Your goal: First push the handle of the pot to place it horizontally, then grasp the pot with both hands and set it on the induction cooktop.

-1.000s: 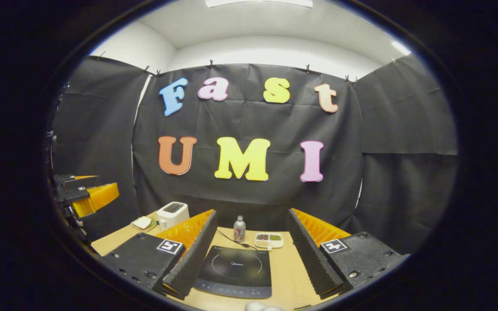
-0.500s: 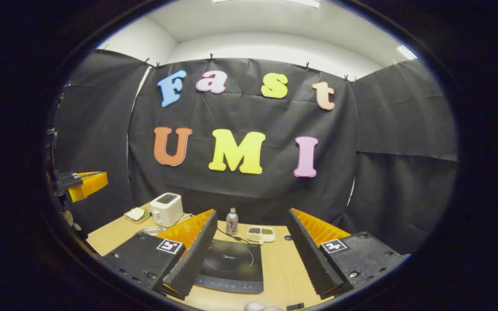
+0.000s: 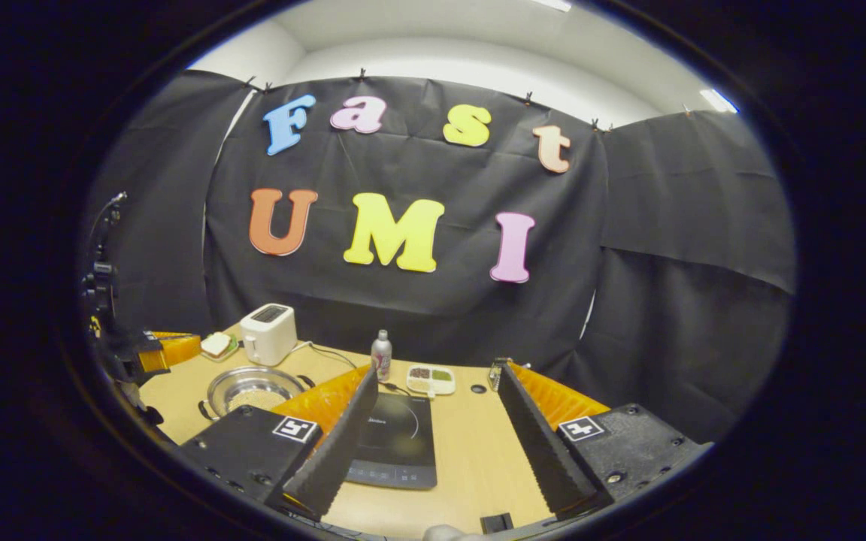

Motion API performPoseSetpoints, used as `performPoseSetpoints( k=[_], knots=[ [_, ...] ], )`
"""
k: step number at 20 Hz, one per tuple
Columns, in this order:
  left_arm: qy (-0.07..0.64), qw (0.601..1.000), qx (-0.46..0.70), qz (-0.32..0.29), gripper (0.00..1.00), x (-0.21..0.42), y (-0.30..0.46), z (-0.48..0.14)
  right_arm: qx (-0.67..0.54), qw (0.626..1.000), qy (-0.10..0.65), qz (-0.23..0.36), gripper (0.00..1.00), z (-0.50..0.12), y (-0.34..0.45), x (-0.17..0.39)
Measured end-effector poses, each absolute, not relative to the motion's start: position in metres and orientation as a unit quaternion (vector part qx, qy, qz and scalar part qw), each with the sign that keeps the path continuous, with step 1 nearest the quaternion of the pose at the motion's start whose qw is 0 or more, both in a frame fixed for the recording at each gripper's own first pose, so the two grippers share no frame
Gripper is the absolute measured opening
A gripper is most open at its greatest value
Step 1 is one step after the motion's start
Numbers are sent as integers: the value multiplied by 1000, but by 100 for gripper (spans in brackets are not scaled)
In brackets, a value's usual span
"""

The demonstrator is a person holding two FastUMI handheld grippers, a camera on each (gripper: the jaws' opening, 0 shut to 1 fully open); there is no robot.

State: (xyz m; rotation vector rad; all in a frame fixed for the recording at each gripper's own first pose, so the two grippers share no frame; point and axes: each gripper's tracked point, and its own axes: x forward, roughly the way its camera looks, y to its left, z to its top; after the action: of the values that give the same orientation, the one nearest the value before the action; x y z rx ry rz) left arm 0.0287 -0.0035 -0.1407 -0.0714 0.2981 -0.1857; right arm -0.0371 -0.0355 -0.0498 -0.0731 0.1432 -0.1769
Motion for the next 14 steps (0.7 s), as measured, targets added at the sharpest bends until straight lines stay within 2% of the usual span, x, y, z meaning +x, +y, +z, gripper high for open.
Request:
performPoseSetpoints(
  k=[14],
  knots=[
    [358,931,-7,-75,0,-3,39,-340,-28,985,138,-95,100,-96,-30,-31]
  ],
)
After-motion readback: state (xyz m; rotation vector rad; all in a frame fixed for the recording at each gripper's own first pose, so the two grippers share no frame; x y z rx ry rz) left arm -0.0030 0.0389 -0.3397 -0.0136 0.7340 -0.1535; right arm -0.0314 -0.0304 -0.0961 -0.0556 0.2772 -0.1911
